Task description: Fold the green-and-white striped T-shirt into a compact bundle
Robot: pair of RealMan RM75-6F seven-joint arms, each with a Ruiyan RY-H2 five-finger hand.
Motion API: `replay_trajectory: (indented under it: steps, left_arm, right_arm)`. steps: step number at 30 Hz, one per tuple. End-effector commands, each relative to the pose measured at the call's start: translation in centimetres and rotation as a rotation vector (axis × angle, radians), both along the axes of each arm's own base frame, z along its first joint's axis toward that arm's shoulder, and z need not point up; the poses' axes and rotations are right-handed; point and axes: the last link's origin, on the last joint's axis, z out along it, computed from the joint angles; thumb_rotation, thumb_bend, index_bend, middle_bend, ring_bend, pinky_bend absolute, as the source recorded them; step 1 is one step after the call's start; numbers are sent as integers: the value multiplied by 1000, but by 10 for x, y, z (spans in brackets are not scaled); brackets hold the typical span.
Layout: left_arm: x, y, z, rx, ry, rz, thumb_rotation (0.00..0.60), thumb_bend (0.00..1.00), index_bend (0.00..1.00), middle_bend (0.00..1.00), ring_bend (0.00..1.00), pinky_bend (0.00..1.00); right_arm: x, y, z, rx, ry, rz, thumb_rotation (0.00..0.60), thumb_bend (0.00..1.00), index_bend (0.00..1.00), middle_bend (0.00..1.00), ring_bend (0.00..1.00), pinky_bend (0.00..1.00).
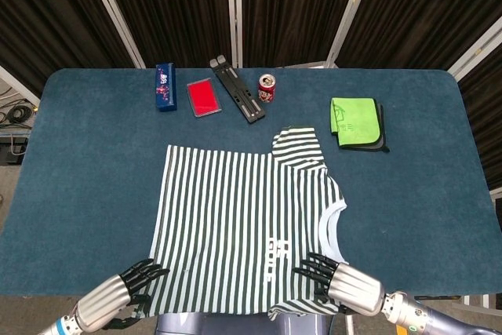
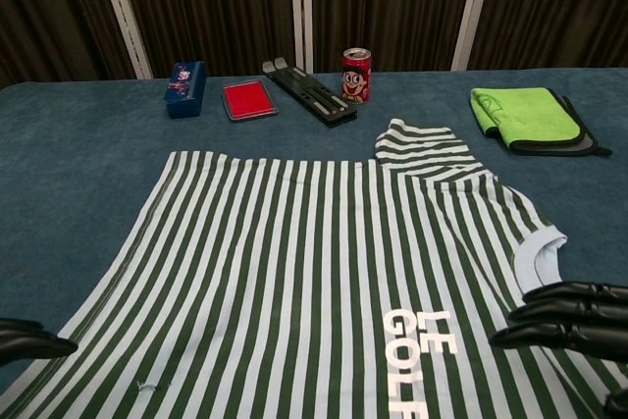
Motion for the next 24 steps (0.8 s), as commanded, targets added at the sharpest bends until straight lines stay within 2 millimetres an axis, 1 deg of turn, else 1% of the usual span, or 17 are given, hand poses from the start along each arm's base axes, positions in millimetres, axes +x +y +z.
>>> replay_trajectory:
  steps: [1, 10, 24]
  left_arm:
    - [0, -4, 2, -9, -5, -2, 600, 567, 762, 0, 0, 0]
    - [0, -13, 5, -41, -7, -18, 600, 567, 761, 0, 0, 0]
    - [0, -22, 6, -73, -4, -32, 600, 567, 764, 0, 0, 0]
  right_arm:
    - [0, 2, 1, 4, 2, 3, 600, 443, 781, 48, 0, 0]
    - [-1, 11, 2, 28, 3, 3, 600, 442, 782, 48, 0, 0]
    - [0, 22, 3, 45, 8, 24, 600, 443, 782, 48, 0, 0]
